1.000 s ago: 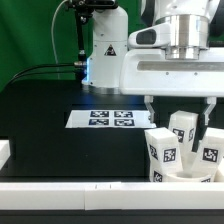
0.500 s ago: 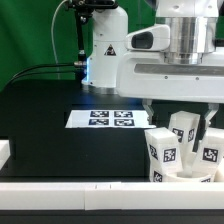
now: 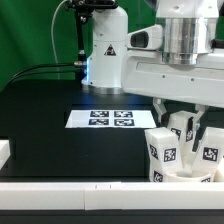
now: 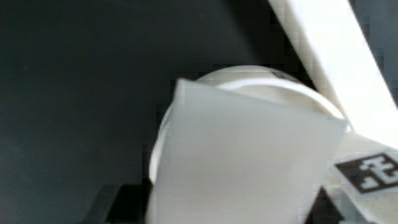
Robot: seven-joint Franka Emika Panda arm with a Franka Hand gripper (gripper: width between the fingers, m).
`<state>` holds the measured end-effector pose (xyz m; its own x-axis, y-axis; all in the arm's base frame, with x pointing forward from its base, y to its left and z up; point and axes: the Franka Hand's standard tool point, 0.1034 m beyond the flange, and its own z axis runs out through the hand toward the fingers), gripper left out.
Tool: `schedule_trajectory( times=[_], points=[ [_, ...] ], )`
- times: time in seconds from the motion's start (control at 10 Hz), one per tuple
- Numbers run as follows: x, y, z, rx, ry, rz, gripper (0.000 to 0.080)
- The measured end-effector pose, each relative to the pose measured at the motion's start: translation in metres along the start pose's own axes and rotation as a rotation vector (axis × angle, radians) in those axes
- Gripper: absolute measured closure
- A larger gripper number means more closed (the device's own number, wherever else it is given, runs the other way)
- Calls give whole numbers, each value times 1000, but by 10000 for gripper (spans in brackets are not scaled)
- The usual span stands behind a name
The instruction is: Assemble stool
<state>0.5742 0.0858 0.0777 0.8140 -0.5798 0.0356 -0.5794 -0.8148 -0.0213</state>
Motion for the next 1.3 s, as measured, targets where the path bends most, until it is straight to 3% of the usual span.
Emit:
schedule_trajectory(
  times=[0.1, 0.2, 0.4, 0.6, 0.8, 1.0, 1.1, 1.2, 1.3],
  points=[
    [0, 0, 0, 0, 0, 28, 455],
    [0, 1, 1, 12, -11, 223, 455],
    [0, 1, 1, 64, -60, 685, 454],
    [3, -1, 1, 95, -93, 862, 453],
    [3, -2, 1, 98, -104, 988, 453],
    [2, -3, 0, 92, -100, 901, 453],
    [2, -7, -6, 94, -95, 791, 275],
    [5, -10, -15, 114, -84, 658, 189],
    [8, -11, -23, 135, -66, 446, 158]
  ],
)
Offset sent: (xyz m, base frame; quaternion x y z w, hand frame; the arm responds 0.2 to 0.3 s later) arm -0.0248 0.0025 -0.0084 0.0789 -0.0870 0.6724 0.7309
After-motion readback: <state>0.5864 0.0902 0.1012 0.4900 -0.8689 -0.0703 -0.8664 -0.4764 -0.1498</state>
